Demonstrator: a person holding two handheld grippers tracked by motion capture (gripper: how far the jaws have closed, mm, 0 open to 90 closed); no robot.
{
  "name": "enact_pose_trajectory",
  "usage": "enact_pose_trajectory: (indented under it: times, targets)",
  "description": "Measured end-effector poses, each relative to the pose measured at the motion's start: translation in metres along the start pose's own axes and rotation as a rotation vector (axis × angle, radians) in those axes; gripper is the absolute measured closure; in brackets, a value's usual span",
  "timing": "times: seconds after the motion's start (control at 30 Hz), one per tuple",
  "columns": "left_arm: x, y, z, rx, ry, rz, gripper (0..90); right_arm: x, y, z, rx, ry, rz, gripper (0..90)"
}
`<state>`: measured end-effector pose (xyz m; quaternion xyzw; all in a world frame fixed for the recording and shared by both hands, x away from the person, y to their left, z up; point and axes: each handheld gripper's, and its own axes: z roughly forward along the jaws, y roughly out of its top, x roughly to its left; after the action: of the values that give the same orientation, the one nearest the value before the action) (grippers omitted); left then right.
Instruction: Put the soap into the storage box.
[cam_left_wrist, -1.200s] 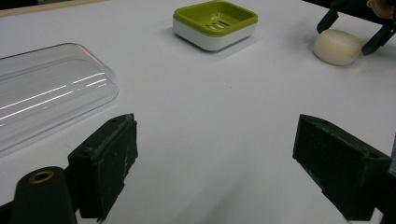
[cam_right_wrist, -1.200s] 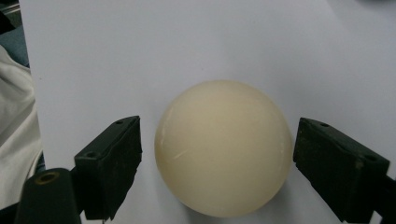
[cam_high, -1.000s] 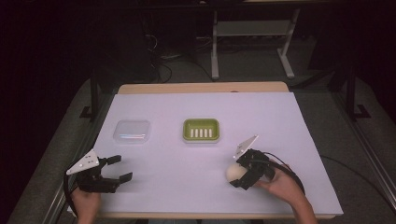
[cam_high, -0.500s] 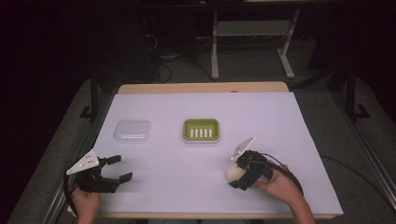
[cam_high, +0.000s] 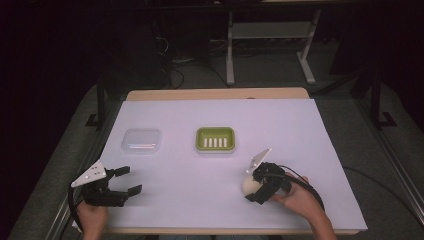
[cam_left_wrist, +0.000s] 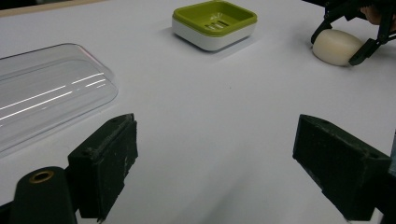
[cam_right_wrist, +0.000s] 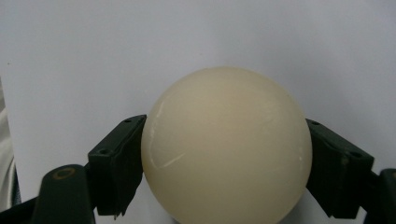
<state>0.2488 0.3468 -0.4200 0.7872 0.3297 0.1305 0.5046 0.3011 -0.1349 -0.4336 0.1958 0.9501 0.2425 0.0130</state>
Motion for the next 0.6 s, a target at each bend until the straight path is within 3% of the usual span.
enact_pose_trajectory:
  times: [0.6]
  targets:
    - [-0.0007,0.0001,0.0002,0.000,0.001,-0.002,13.2,0.0004,-0.0010,-0.0007,-0.004,-0.008,0.003,22.5]
